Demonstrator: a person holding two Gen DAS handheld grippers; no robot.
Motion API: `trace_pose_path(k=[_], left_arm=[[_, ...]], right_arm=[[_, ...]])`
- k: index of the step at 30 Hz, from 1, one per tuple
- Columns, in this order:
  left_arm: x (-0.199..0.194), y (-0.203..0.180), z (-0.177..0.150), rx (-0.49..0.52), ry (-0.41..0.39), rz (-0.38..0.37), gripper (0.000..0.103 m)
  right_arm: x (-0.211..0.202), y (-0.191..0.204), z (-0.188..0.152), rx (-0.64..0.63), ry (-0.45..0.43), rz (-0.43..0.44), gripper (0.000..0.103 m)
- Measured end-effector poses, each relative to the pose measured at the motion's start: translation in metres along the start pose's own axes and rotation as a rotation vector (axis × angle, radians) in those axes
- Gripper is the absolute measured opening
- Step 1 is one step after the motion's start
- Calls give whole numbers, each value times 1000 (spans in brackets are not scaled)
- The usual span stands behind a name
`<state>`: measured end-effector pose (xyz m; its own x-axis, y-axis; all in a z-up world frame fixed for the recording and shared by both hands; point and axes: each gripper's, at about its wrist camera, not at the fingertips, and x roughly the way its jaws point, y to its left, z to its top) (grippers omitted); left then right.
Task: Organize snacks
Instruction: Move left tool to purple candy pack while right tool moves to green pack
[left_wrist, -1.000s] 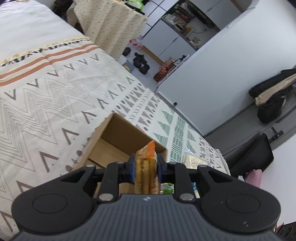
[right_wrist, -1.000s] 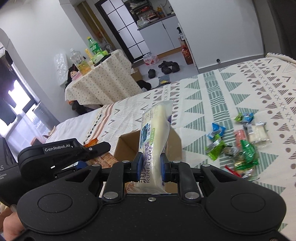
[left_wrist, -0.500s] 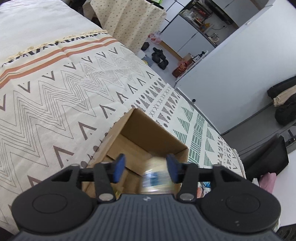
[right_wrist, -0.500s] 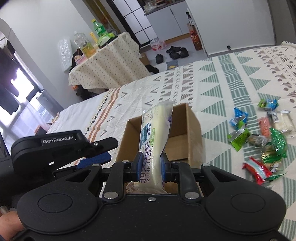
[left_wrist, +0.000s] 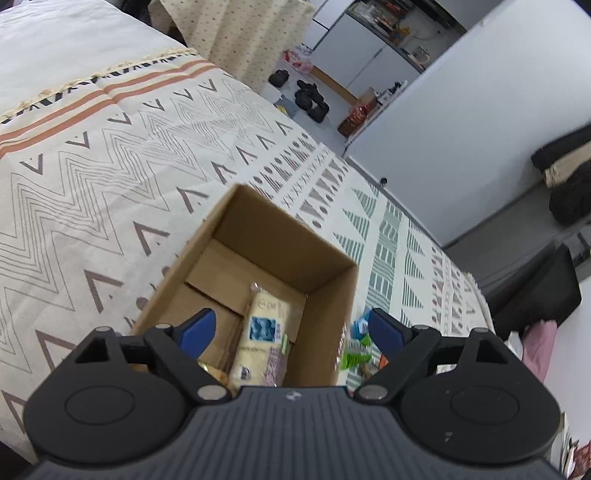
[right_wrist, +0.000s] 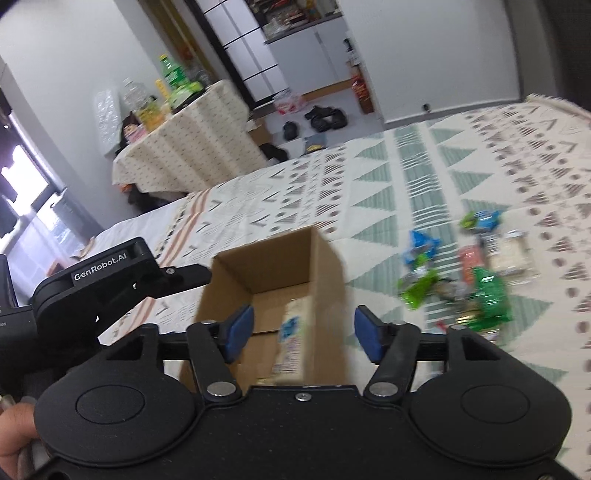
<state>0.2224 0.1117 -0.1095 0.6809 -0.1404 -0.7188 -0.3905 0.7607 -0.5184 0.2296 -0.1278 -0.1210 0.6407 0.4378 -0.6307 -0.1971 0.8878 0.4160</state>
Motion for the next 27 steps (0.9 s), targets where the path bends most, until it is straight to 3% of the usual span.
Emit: trace_pose_path(k=[8,17,27], left_arm=[[-4,-31,-20,70,5,-10,95],[-2,-78,-48,137,50,-41,95],[11,-110,-94,245,130,-38,95]], right_arm=[[-27,-41,-4,41,-27,-93,79],[-47,-85,-10,106,-36,-167,86],[-65,-129,-8,164,-70,-142,86]])
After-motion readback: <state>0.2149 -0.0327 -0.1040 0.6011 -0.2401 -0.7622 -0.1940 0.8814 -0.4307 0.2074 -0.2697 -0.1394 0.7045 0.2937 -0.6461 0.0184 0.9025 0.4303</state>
